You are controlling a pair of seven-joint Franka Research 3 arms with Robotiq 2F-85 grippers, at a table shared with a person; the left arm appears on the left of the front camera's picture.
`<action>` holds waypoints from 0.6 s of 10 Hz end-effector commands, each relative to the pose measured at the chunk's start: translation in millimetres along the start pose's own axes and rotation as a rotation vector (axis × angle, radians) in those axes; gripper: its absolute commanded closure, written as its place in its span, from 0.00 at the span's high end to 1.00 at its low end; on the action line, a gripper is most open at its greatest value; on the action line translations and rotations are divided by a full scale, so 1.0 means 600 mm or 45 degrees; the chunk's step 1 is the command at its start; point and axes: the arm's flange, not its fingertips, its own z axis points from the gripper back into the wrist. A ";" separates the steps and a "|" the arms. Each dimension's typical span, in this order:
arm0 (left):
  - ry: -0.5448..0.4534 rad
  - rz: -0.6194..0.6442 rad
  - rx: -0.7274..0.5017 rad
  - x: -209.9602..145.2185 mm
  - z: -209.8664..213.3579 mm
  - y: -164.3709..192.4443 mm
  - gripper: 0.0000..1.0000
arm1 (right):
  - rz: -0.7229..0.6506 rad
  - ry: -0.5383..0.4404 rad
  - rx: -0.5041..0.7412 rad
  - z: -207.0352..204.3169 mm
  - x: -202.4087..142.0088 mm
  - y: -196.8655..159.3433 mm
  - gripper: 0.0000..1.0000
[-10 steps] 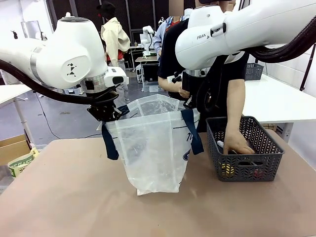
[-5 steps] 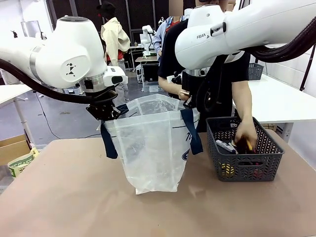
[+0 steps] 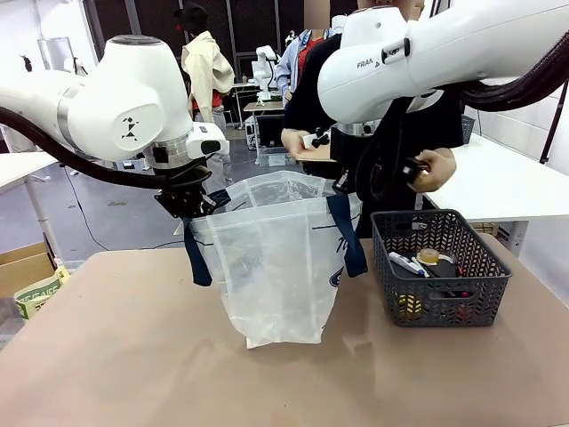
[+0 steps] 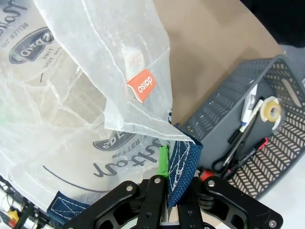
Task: Transfer purchased items from the store into the shopping bag.
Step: Move the Reusable shopping bag to the right side of the table.
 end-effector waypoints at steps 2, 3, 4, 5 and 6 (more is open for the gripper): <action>-0.007 -0.006 0.020 0.004 -0.001 0.021 0.00 | -0.044 -0.011 -0.001 -0.007 -0.029 -0.013 0.00; -0.011 -0.003 0.017 0.003 -0.001 0.022 0.00 | -0.048 -0.009 -0.003 -0.007 -0.030 -0.013 0.00; -0.011 -0.003 0.013 0.004 -0.001 0.022 0.00 | -0.047 -0.009 -0.003 -0.007 -0.029 -0.012 0.00; -0.012 -0.006 0.007 0.004 -0.001 0.022 0.00 | -0.044 -0.009 -0.005 -0.008 -0.029 -0.010 0.00; -0.010 -0.009 0.003 0.004 -0.001 0.022 0.00 | -0.046 -0.009 -0.007 -0.009 -0.028 -0.010 0.00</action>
